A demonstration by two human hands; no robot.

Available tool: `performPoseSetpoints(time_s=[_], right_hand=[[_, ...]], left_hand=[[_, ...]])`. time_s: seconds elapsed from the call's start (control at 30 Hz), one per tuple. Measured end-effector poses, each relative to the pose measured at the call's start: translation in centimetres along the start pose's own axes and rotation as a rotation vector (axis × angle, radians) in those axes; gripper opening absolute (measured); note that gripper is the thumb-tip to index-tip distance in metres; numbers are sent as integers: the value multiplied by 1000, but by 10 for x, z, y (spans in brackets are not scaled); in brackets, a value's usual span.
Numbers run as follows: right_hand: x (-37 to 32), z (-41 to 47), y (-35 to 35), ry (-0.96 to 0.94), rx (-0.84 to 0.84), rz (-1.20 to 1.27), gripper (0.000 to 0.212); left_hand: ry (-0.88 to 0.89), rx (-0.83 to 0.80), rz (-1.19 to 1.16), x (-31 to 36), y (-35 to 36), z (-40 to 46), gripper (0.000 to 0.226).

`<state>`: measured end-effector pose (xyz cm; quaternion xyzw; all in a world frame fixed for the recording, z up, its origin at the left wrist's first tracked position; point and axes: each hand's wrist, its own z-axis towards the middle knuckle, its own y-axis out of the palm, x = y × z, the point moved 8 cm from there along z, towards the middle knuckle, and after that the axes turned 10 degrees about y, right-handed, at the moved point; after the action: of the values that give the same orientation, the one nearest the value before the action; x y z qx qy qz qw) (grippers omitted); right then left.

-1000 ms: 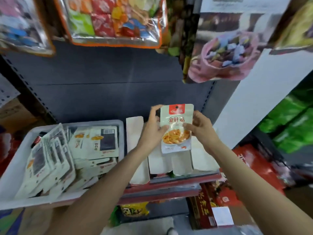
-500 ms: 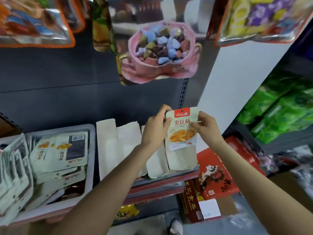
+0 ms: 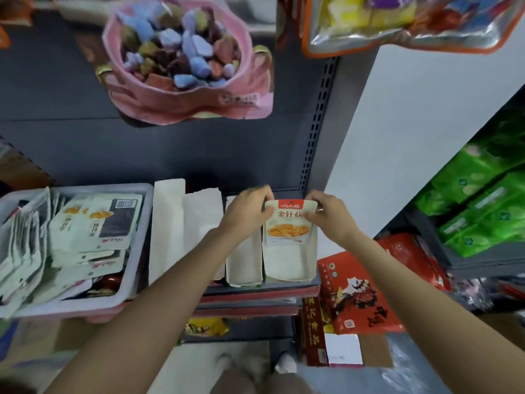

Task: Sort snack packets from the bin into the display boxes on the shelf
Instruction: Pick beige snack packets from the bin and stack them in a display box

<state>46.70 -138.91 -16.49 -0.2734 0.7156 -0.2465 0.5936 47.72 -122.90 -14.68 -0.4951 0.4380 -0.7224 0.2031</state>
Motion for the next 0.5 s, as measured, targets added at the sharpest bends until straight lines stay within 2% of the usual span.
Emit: performPoseSetpoints(time_s=[0.07, 0.17, 0.27, 0.4, 0.5], right_hand=[[-1, 2, 2, -22, -2, -25, 19], [-3, 4, 6, -74, -16, -71, 26], [-1, 8, 13, -74, -39, -126, 20], [-4, 10, 16, -74, -77, -139, 16], [-11, 9, 16, -76, -78, -93, 30]], left_hand=[[-21, -41, 72, -1, 6, 1, 3], [22, -22, 120, 4, 10, 3, 14], [53, -24, 136, 7, 12, 5, 23], [36, -50, 151, 1, 14, 7, 21], [63, -37, 96, 4, 10, 6, 33]])
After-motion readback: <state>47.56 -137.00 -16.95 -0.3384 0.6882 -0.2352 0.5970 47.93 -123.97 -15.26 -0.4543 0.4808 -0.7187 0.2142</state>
